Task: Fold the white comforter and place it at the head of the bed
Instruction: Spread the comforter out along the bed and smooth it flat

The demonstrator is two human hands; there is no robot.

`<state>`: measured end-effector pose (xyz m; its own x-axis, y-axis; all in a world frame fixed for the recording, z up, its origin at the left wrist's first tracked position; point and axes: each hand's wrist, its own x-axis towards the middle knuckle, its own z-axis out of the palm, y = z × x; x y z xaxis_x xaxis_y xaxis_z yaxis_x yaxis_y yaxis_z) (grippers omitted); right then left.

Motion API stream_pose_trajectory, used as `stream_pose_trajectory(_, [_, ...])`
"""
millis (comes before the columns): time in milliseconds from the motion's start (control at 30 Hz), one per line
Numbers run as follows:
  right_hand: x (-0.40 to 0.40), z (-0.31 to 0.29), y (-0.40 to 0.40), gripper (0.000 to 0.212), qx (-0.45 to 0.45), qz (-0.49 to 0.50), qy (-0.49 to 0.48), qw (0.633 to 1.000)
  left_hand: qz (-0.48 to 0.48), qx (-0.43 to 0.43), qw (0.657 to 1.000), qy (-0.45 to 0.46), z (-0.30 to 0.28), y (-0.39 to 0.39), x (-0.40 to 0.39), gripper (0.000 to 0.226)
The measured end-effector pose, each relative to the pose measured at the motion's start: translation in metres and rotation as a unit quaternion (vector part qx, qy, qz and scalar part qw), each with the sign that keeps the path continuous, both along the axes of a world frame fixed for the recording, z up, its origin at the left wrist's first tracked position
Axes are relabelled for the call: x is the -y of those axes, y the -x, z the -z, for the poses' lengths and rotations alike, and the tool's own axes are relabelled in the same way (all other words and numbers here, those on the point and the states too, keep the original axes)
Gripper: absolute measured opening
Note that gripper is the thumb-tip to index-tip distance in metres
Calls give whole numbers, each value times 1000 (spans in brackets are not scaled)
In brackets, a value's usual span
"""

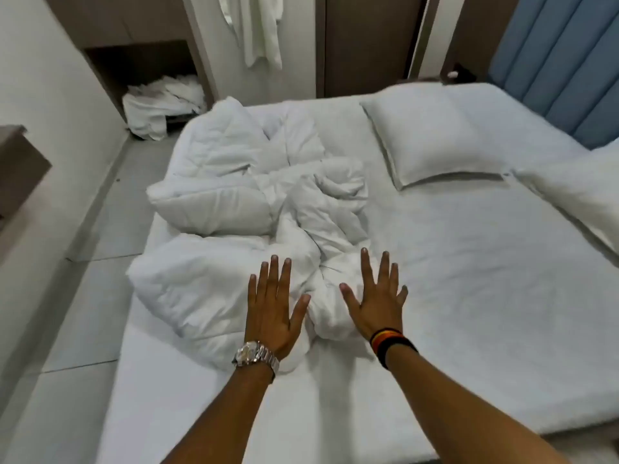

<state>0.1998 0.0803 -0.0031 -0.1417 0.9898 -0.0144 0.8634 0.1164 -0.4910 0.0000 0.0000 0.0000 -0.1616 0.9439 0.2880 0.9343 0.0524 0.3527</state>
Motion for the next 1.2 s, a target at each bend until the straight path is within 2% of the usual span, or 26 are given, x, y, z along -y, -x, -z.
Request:
stream_pose_trajectory(67, [-19,35,2,87,-1,16,49,999,-20,39,999,28,32,-10,-21,74])
stream_pose_trajectory(167, [-35,75,9,96,-10,51,96,994,-48,40,998,28,69,-14,-33,73])
stream_pose_trajectory(267, [-53,111,17,102,-75,94,158,980,-44,22,999,24,104,-12,-47,71])
stream_pose_trajectory(333, [-55,125,31,99,-124,98,163,974,-47,9,998,33,120,-10,-52,69])
stream_pose_trajectory(500, [-57,131,50,92,-140,100,128,977,-32,17,998,44,129,-5,-54,67])
stream_pose_trajectory(700, [-47,104,37,105,-175,59,134,974,-30,36,998,45,109,-8,-49,66])
stream_pose_trajectory(833, [-15,80,-9,104,-171,65,88,979,-16,-5,999,46,86,-25,-52,64])
stream_pose_trajectory(967, [28,55,-82,94,-169,41,36,984,34,-38,993,103,64,-66,-56,66])
stream_pose_trajectory(1100, [74,35,-156,82,-201,39,0,979,93,-35,985,143,63,-127,-45,65])
stream_pose_trajectory(1200, [102,35,-223,84,-215,61,-37,974,140,-16,972,187,72,-190,-31,68])
